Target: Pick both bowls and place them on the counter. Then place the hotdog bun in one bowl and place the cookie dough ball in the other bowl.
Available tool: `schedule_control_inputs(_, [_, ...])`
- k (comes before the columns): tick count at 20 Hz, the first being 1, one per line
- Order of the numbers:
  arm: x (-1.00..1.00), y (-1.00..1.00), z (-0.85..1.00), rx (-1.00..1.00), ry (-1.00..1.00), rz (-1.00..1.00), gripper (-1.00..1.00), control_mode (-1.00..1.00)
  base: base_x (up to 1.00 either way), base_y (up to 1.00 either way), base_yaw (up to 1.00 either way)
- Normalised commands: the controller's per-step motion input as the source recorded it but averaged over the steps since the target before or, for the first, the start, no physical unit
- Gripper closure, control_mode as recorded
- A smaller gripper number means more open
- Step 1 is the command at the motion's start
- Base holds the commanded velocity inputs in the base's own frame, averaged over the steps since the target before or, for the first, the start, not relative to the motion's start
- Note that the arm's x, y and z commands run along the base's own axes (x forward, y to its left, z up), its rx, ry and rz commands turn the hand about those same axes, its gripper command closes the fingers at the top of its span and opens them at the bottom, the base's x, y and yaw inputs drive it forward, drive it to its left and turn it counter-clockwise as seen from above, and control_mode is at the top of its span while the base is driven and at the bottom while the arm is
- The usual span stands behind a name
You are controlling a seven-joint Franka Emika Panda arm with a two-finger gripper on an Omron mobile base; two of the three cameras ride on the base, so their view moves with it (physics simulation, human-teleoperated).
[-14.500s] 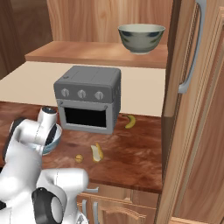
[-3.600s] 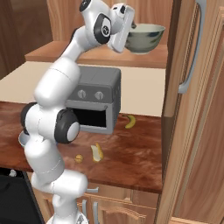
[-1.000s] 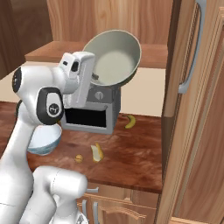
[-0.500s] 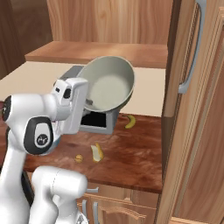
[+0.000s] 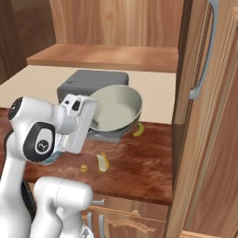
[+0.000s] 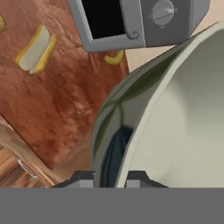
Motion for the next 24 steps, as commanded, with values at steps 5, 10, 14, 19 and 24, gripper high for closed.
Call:
schedule_control_inputs(5, [0.07, -0.03, -0.66, 0.02, 0.08, 0.00, 1.00, -1.00, 0.00, 0.00, 0.00])
schedule_control_inputs(10, [0.36, -0.17, -0.58, 0.09, 0.11, 0.00, 1.00, -1.00, 0.00, 0.00, 0.00])
schedule_control_inputs(14, [0.42, -0.19, -0.66, 0.06, 0.08, 0.00, 1.00, -1.00, 0.00, 0.00, 0.00])
schedule_control_inputs(19, [0.48, -0.12, -0.63, 0.01, 0.03, 0.00, 1.00, -1.00, 0.00, 0.00, 0.00])
schedule_control_inputs(24, [0.37, -0.15, -0.55, 0.00, 0.00, 0.00, 1.00, -1.00, 0.00, 0.00, 0.00])
